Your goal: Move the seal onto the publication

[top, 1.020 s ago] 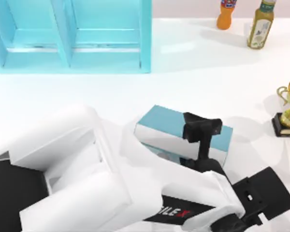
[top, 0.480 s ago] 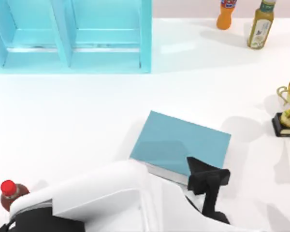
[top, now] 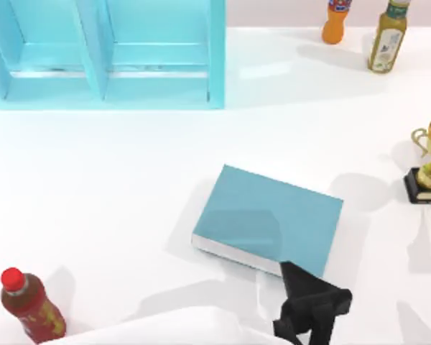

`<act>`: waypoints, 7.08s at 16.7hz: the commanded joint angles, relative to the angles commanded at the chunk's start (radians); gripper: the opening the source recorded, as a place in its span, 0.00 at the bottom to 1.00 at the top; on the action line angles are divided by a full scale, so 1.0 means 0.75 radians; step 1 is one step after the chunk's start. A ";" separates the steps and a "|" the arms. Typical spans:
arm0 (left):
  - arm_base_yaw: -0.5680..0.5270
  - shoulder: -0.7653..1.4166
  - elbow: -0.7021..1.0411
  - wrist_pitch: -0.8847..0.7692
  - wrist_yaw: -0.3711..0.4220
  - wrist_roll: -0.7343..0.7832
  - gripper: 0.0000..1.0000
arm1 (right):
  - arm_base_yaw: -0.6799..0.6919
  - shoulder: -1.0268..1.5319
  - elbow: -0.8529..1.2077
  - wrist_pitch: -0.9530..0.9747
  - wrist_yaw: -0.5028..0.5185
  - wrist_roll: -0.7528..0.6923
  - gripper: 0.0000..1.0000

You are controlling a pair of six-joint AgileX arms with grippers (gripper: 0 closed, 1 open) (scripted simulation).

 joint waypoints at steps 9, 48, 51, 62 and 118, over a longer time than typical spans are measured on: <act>0.013 -0.024 -0.005 -0.010 0.004 0.004 1.00 | 0.000 0.000 0.000 0.000 0.000 0.000 1.00; 2.089 -3.060 -2.040 1.968 1.639 5.026 1.00 | 0.000 0.000 0.000 0.000 0.000 0.000 1.00; 2.089 -3.060 -2.040 1.968 1.639 5.026 1.00 | 0.000 0.000 0.000 0.000 0.000 0.000 1.00; 2.089 -3.060 -2.040 1.968 1.639 5.026 1.00 | -0.151 0.606 0.572 -0.461 0.010 -0.136 1.00; 2.089 -3.060 -2.040 1.968 1.639 5.026 1.00 | -0.562 2.634 1.867 -1.329 -0.001 -0.540 0.00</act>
